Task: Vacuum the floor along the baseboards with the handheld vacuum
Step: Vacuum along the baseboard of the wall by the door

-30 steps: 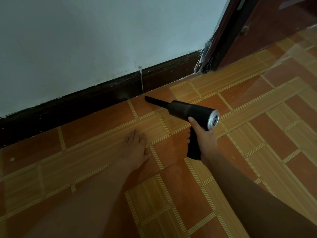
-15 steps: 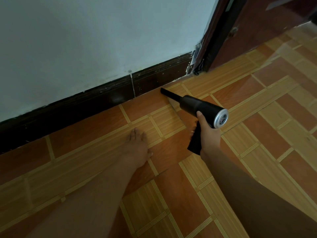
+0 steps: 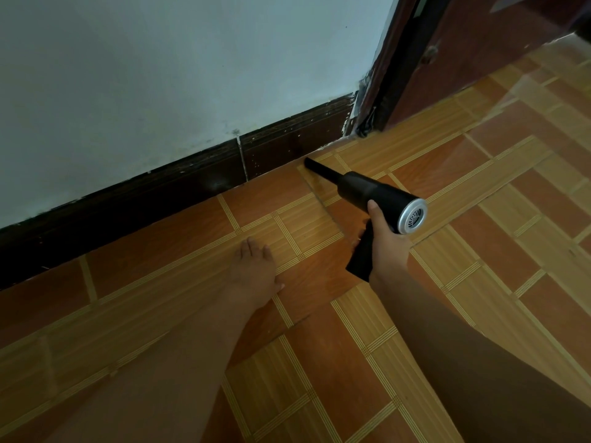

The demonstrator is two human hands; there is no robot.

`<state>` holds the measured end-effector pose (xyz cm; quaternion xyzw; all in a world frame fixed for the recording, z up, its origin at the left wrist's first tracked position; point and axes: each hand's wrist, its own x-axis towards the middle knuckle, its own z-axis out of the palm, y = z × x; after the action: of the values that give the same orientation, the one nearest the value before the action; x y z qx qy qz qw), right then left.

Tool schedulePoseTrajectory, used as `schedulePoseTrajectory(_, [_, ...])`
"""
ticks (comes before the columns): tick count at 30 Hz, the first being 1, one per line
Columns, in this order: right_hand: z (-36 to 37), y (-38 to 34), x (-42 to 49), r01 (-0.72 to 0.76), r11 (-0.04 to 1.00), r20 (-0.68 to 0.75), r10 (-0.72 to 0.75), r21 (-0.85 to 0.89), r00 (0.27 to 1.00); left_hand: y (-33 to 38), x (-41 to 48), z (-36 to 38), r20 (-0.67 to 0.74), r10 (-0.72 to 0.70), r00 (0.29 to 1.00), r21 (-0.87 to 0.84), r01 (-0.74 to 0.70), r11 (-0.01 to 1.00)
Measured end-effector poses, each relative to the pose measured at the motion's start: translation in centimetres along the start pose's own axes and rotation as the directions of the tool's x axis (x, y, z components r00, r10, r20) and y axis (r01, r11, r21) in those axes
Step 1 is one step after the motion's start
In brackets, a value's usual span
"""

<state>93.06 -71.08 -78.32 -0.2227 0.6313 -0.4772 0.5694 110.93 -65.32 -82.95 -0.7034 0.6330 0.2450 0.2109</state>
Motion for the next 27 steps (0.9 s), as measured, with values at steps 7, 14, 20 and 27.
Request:
schedulePoseTrajectory(7, [-0.1, -0.1, 0.2, 0.020, 0.999, -0.016, -0.020, -0.028, 1.000, -0.3, -0.2, 0.6, -0.022, 0.003, 1.000, -0.049, -0.005, 0.999])
schedulePoseTrajectory(14, [0.6, 0.4, -0.9, 0.002, 0.997, 0.042, 0.001, -0.078, 0.999, -1.1, -0.4, 1.7, -0.067, 0.022, 0.997, -0.117, -0.030, 0.993])
schedulePoseTrajectory(20, [1.3, 0.4, -1.9, -0.003, 0.995, 0.093, 0.012, -0.098, 0.996, -1.6, -1.1, 2.7, -0.123, 0.005, 0.992, -0.147, -0.023, 0.989])
schedulePoseTrajectory(27, [1.0, 0.4, -1.2, 0.019, 0.995, 0.023, -0.017, -0.093, 1.000, -2.7, -1.3, 3.0, -0.099, -0.116, 0.988, -0.153, 0.100, 0.983])
